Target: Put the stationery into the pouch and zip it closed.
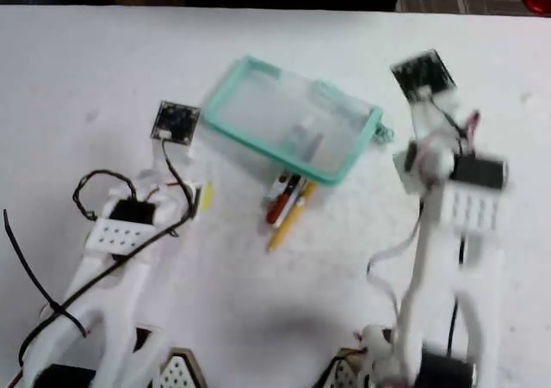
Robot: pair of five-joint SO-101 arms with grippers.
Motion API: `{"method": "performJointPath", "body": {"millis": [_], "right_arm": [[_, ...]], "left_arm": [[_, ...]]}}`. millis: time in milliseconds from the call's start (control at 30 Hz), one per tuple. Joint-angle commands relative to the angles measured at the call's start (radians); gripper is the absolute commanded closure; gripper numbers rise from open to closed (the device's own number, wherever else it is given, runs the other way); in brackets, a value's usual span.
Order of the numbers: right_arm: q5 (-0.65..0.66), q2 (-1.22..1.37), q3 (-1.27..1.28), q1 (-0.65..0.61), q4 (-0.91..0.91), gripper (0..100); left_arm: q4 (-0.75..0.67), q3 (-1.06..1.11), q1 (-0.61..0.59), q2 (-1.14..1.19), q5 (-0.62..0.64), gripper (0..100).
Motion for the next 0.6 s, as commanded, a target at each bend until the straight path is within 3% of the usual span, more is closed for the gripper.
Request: {"method": "performJointPath", "body": {"millis": [0, 267, 567], "right_arm": [[0.008, 0.272, -0.206, -0.039, 0.005, 81.4], [0.008, 0.627, -0.4, -0.059, -0.051, 81.1], [0.008, 0.768, -0.411, -0.088, -0.211, 81.0]], "left_arm": [[-0.069, -0.008, -0.005, -0.001, -0.014, 80], [-0.089, -0.002, -0.005, -0.002, -0.014, 80], [-0.089, -0.006, -0.002, -0.001, -0.014, 80]]}}
